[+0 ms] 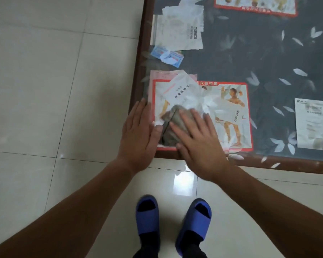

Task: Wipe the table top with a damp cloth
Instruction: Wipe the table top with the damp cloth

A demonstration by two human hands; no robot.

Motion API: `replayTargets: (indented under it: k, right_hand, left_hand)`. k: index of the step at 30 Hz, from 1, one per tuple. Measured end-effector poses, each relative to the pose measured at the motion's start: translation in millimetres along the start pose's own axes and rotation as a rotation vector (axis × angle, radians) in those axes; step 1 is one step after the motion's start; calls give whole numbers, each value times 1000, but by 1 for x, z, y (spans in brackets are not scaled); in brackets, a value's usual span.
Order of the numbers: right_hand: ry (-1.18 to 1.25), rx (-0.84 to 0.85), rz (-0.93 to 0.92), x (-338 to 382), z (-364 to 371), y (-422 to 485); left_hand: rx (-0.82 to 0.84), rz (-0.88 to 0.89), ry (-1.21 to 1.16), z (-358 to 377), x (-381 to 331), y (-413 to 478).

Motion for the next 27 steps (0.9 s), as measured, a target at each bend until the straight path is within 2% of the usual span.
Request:
replayTargets:
  k: [3, 5, 10, 12, 14, 16, 20, 24, 27]
  right_hand:
    - [-2, 32, -155, 8, 3, 4]
    - [6, 17, -184, -2, -4, 35]
    - [57, -17, 92, -45, -23, 169]
    - [73, -22, 155, -47, -24, 186]
    - [51, -56, 101, -30, -23, 164]
    - [12, -61, -38, 1, -18, 116]
    - [-7, 30, -211, 44, 3, 21]
    - [-15, 60, -178, 35, 7, -6]
    - [18, 35, -34, 1, 5, -25]
  left_hand:
    - [-6, -22, -35, 0, 2, 2]
    - [-19, -25, -41, 1, 2, 1]
    - [-62, -113, -197, 0, 11, 0]
    - [-58, -139, -283, 0, 14, 1]
    - [-69, -151, -369, -2, 17, 2]
    - [-101, -140, -446, -6, 18, 4]
    - [-138, -168, -456, -11, 19, 1]
    - [-28, -86, -188, -3, 12, 4]
    - [45, -90, 20, 4, 12, 6]
Point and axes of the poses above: each hand's wrist, its own y-axis towards the middle knuckle, its own z-axis out of the palm, x = y × z, the point moved 8 cm from there along y, towards the middle knuckle, and after that the axes turned 3 degrees about -y, right-handed, at the moved point
